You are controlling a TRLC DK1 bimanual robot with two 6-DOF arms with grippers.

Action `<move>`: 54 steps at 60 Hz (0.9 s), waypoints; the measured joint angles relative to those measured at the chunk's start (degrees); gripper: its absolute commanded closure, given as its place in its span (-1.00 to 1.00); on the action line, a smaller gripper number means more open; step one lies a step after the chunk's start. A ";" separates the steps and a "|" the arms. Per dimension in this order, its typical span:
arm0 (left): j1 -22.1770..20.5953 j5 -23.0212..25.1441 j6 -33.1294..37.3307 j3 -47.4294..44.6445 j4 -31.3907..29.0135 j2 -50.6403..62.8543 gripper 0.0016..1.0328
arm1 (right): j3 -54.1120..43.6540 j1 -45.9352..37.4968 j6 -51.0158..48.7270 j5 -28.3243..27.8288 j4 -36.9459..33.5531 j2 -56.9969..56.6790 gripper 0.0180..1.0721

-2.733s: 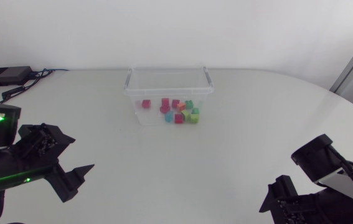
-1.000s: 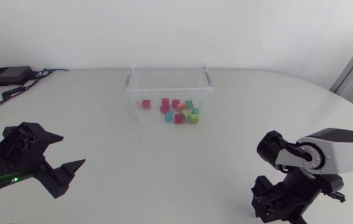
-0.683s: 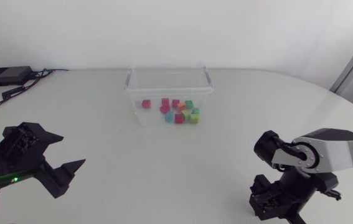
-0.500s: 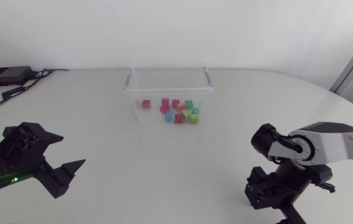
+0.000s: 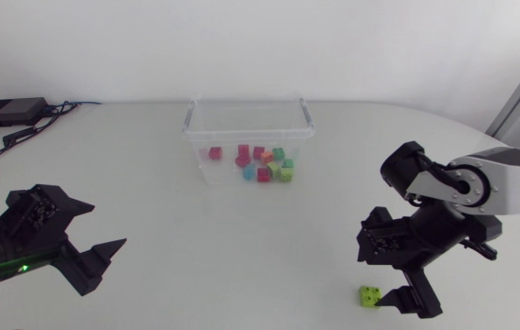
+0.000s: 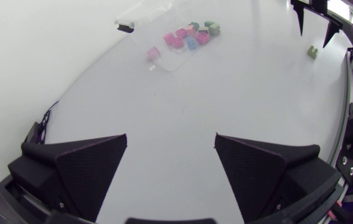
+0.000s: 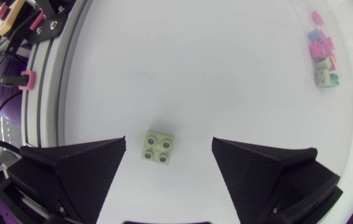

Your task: Pick up the duplo bricks and place them in the container

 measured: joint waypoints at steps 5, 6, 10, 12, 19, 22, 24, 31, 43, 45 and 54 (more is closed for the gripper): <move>0.00 0.00 0.00 0.00 0.00 0.00 -0.91 | -0.07 0.11 1.90 -1.14 -0.76 -1.66 -0.90; 0.00 0.00 0.00 0.00 0.00 0.00 -0.91 | -0.15 0.20 2.23 -1.18 -0.59 -1.68 -0.90; 0.00 0.00 0.00 -0.15 0.04 -0.07 -0.91 | -1.33 0.52 3.80 -1.27 1.31 -1.62 -0.90; 0.00 0.00 0.00 -0.39 0.04 -0.24 -0.91 | -2.21 0.70 4.50 -1.25 2.43 -1.44 -0.90; 0.15 0.00 0.00 -1.40 0.07 -1.70 -0.91 | -4.20 0.55 5.86 -1.22 6.29 1.14 -0.90; 0.59 0.00 0.00 -1.73 0.13 -2.71 -0.91 | -5.07 0.42 6.23 -1.03 7.93 2.16 -0.90; 0.94 0.02 0.00 -1.81 0.17 -3.28 -0.91 | -5.57 0.37 6.38 -0.81 8.68 2.56 -0.90; 3.13 0.02 0.00 -2.75 2.99 -5.53 -0.91 | -6.60 0.28 6.80 -0.11 10.67 4.28 -0.90; 8.00 0.00 -0.28 -5.29 8.55 -7.43 -0.91 | -6.75 -1.11 7.06 0.70 12.17 6.95 -0.46; 8.41 0.00 -0.66 -5.77 9.22 -7.96 -0.91 | -6.80 -1.22 7.21 0.74 12.17 7.10 -0.26; 11.10 -0.02 -2.27 -7.80 13.11 -10.69 -0.91 | -6.80 -1.88 7.21 0.90 12.11 7.13 0.64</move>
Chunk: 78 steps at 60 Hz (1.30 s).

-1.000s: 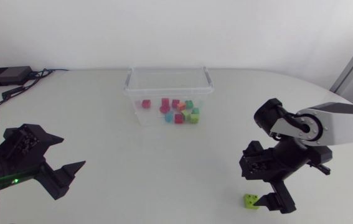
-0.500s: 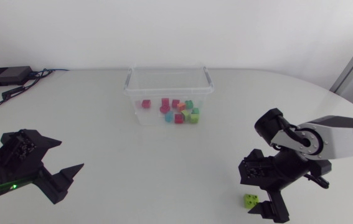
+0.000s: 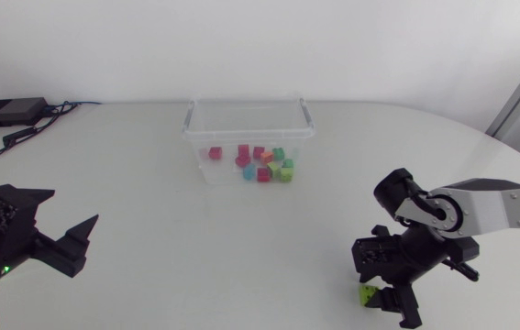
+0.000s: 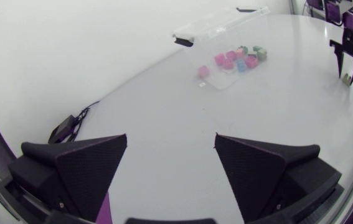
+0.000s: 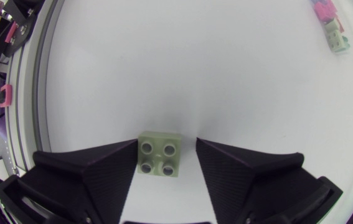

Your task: Pick up the duplo bricks and place them in the container

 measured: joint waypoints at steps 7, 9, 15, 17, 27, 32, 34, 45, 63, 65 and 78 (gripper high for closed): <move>2.27 0.00 -1.66 -0.85 3.74 -1.11 -0.91 | 0.39 -0.24 0.72 0.00 -1.95 -0.72 0.64; 3.10 -0.02 -2.16 -1.09 4.57 -1.40 -0.91 | 0.72 -0.26 1.27 0.00 -2.67 -1.44 0.64; 4.57 -0.20 -4.00 -2.14 7.04 -3.02 -0.91 | 3.34 -0.28 2.95 -0.07 -4.70 -4.13 0.64; 4.66 -0.33 -4.33 -2.51 7.69 -3.52 -0.91 | 4.28 -0.28 3.50 -0.22 -4.83 -4.92 0.64; 4.66 -2.14 -5.49 -4.46 10.93 -4.15 -0.91 | 9.55 0.72 7.89 -0.46 -4.85 -8.92 0.64; 4.63 -2.14 -5.53 -5.53 13.25 -4.15 -0.91 | 11.80 1.60 10.78 -0.48 -3.98 -10.14 0.64; 4.63 -2.14 -6.08 -5.86 13.94 -4.15 -0.91 | 12.59 1.70 11.85 -0.55 -3.02 -10.43 0.64; 4.85 -2.14 -13.62 -6.99 15.98 -4.39 -0.91 | 17.27 1.92 18.16 -0.61 4.24 -10.54 0.64; 7.13 -2.43 -23.43 -8.17 16.04 -9.70 -0.91 | 24.15 3.13 26.45 1.46 15.37 -7.13 0.64; 7.28 -2.45 -24.24 -8.70 16.46 -10.71 -0.91 | 24.94 3.37 27.26 2.01 16.61 -6.27 0.64; 7.32 -2.60 -26.51 -10.60 19.08 -13.97 -0.90 | 29.77 6.19 30.49 6.19 22.38 -1.07 0.64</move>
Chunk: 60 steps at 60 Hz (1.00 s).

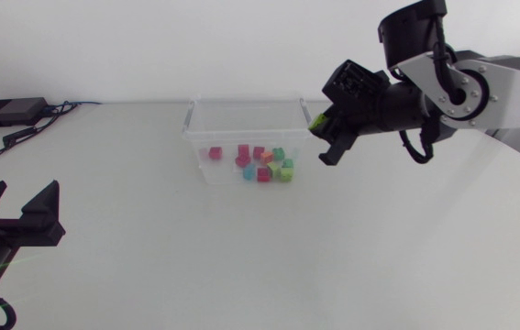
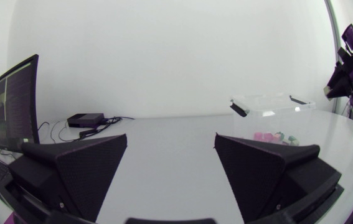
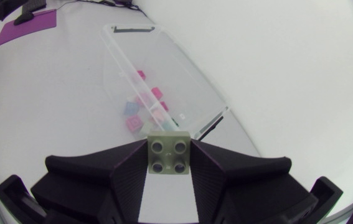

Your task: Pick up the duplo bricks and place them in the container

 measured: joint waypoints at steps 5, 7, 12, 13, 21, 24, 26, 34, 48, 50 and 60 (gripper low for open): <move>0.00 0.00 -0.02 -0.57 1.07 -0.46 -0.90 | 2.67 0.72 0.83 0.92 1.55 2.60 0.64; 0.00 0.00 -0.02 -0.81 1.38 -0.74 -0.90 | 3.58 0.85 1.11 1.14 2.21 3.63 0.64; 0.00 0.00 -0.02 -1.53 1.68 -1.64 -0.90 | 5.77 1.29 1.49 1.62 3.48 6.32 0.64; 0.00 0.00 -0.02 -1.75 1.88 -1.90 -0.90 | 6.27 1.40 1.57 1.99 3.78 6.99 0.64; 0.00 0.00 -0.02 -3.06 2.19 -4.22 -0.90 | 9.40 1.55 2.60 2.67 6.21 11.72 0.64; 0.00 0.00 -0.02 -3.39 2.29 -5.09 -0.90 | 10.49 1.73 2.80 2.75 7.26 13.53 0.64; 0.02 0.00 0.00 -3.56 2.29 -5.57 -0.90 | 11.06 1.77 2.95 2.99 7.89 14.53 0.63; 0.11 0.02 0.00 -4.02 2.32 -6.82 -0.90 | 14.05 2.43 3.19 4.68 10.60 18.91 0.62; 0.11 0.00 0.00 -5.64 1.86 -10.51 -0.90 | 17.09 4.83 3.37 8.94 13.86 24.20 -0.93; 0.11 0.00 0.00 -5.81 1.79 -10.88 -0.90 | 17.09 5.01 3.39 9.27 14.14 24.26 -0.93; 0.17 0.00 0.00 -6.25 1.16 -12.35 -0.90 | 16.17 5.03 3.80 11.58 19.39 23.19 -0.93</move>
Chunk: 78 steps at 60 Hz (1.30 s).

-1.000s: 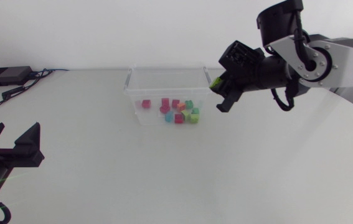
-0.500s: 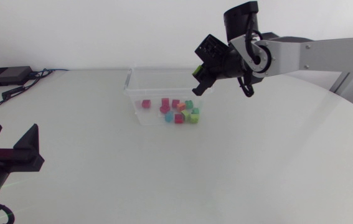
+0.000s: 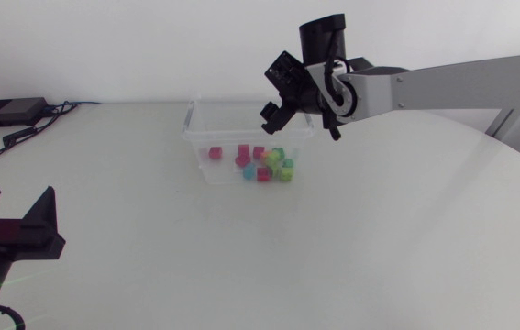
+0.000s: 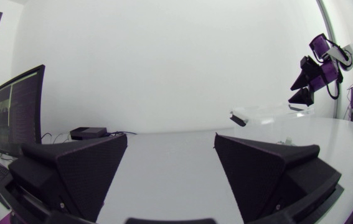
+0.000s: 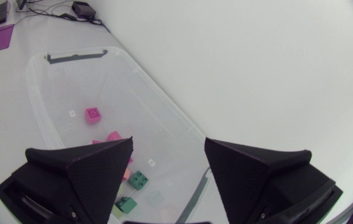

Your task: Pick up the duplo bricks and place them in the container

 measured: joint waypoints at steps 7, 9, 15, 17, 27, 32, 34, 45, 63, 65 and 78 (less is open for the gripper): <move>-0.11 0.00 0.02 -0.04 0.00 -0.02 -0.90 | -3.58 -1.29 0.52 1.31 1.79 -3.89 -0.93; -0.28 0.00 0.02 -0.09 0.00 -0.02 -0.90 | -4.90 -1.86 0.79 1.88 2.75 -5.49 -0.93; -1.01 0.00 0.02 -0.26 0.00 -0.55 -0.90 | -10.19 -3.72 1.77 3.63 6.36 -11.32 -0.93; -1.03 0.02 0.02 -0.31 0.00 -0.70 -0.90 | -12.20 -4.37 1.92 4.33 7.67 -13.55 -0.93; -1.33 0.00 0.02 -0.31 -0.24 -1.51 -0.90 | -22.75 -7.98 2.12 7.32 14.64 -25.57 -0.93; -1.38 0.00 0.04 -0.46 -0.28 -1.51 -0.90 | -29.05 -10.29 2.12 8.11 17.46 -32.33 -0.93; -1.38 0.00 0.02 -0.61 -0.24 -1.51 -0.90 | -30.91 -10.80 2.10 8.26 17.75 -33.81 -0.93; -1.38 0.02 0.07 -1.60 -0.39 -1.51 -0.90 | -40.96 -14.32 2.10 8.41 18.03 -42.16 -0.93; -1.38 0.00 0.28 -1.81 -0.44 -1.51 -0.90 | -51.84 -25.18 7.13 5.88 18.69 -56.37 -0.93; -1.38 0.00 0.28 -1.81 -0.42 -1.51 -0.90 | -52.72 -26.29 7.50 5.27 18.91 -57.40 -0.93; -1.38 0.00 0.70 -1.81 -1.09 -1.51 -0.90 | -61.09 -30.71 13.35 1.01 19.78 -66.79 -0.93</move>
